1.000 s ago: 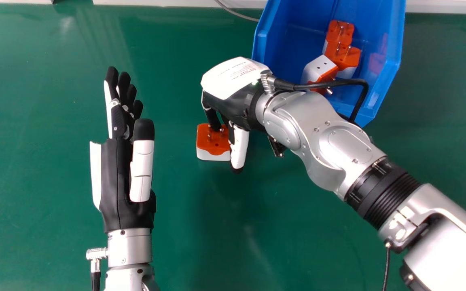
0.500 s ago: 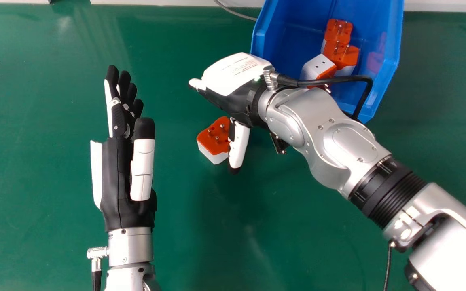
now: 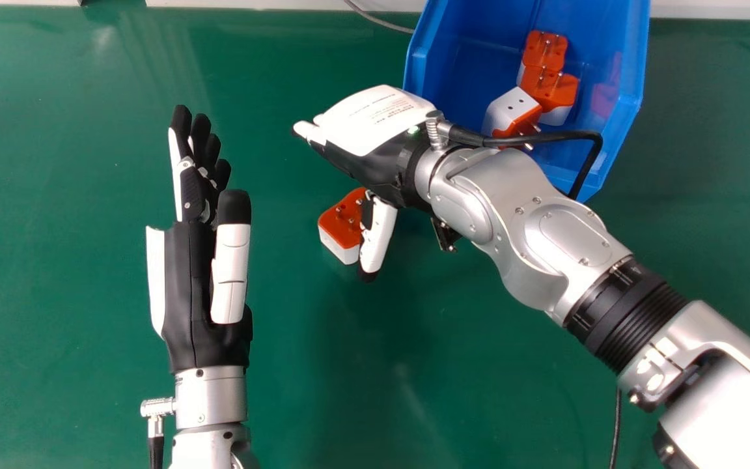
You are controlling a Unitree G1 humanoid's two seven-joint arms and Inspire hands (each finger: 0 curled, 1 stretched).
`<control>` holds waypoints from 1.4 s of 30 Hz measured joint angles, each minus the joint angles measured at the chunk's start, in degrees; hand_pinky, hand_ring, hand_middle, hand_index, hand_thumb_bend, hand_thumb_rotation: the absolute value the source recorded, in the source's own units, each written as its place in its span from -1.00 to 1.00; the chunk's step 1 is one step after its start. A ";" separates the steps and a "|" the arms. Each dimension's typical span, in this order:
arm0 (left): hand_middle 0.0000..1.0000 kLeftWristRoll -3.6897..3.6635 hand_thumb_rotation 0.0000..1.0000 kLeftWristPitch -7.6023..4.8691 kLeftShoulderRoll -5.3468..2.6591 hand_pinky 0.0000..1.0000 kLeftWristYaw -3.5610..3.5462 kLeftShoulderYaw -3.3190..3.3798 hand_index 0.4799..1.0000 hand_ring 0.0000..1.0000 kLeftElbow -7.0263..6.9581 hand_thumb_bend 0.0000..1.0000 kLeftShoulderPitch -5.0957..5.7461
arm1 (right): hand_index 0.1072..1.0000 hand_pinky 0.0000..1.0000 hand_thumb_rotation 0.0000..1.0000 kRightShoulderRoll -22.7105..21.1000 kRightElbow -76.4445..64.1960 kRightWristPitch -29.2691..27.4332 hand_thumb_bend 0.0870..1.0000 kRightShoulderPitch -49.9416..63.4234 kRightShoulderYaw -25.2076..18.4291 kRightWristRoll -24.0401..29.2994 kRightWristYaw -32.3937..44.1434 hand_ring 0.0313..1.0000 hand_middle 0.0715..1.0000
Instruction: Pick all objects and put in blue box
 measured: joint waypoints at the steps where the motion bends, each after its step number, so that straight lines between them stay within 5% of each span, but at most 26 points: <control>1: 1.00 0.00 0.80 0.00 0.00 1.00 0.00 0.00 1.00 1.00 0.00 0.60 0.00 | 0.99 0.96 -0.41 0.12 0.52 -0.27 0.99 -0.02 0.05 -0.01 -0.11 0.98 0.99; 12: 1.00 -0.79 0.79 -0.08 0.00 1.00 -0.44 -0.01 1.00 1.00 0.03 0.60 0.01 | 0.99 0.95 -0.43 5.03 18.64 -2.87 1.00 -1.61 2.79 -0.02 -5.48 0.99 1.00; 16: 1.00 -1.74 0.79 -0.09 0.01 1.00 -1.31 -0.15 1.00 1.00 0.03 0.60 0.01 | 0.99 0.95 -0.43 7.16 25.68 -4.89 1.00 -4.83 2.93 0.35 -6.39 0.99 1.00; 25: 1.00 -2.25 0.77 -0.08 0.01 1.00 -1.88 -0.14 1.00 1.00 0.01 0.60 0.02 | 1.00 0.98 -0.53 9.14 33.38 -8.53 1.00 -7.77 2.78 1.82 -8.96 1.00 1.00; 36: 1.00 -2.28 0.76 -0.07 0.00 1.00 -2.24 -0.14 1.00 1.00 -0.02 0.61 0.03 | 0.99 0.94 -0.57 8.13 34.07 -14.70 0.96 -6.59 3.72 2.10 -18.56 1.00 1.00; 37: 1.00 -2.28 0.76 -0.07 0.01 1.00 -2.24 -0.14 1.00 1.00 -0.03 0.61 0.03 | 0.88 0.73 -0.65 8.06 34.07 -14.85 0.83 -6.42 3.73 2.07 -19.20 0.81 0.85; 42: 1.00 -2.20 0.76 -0.07 0.00 1.00 -2.18 -0.14 1.00 1.00 -0.09 0.61 0.03 | 0.88 0.73 -0.65 7.79 34.07 -15.58 0.83 -6.05 3.84 1.96 -21.26 0.81 0.85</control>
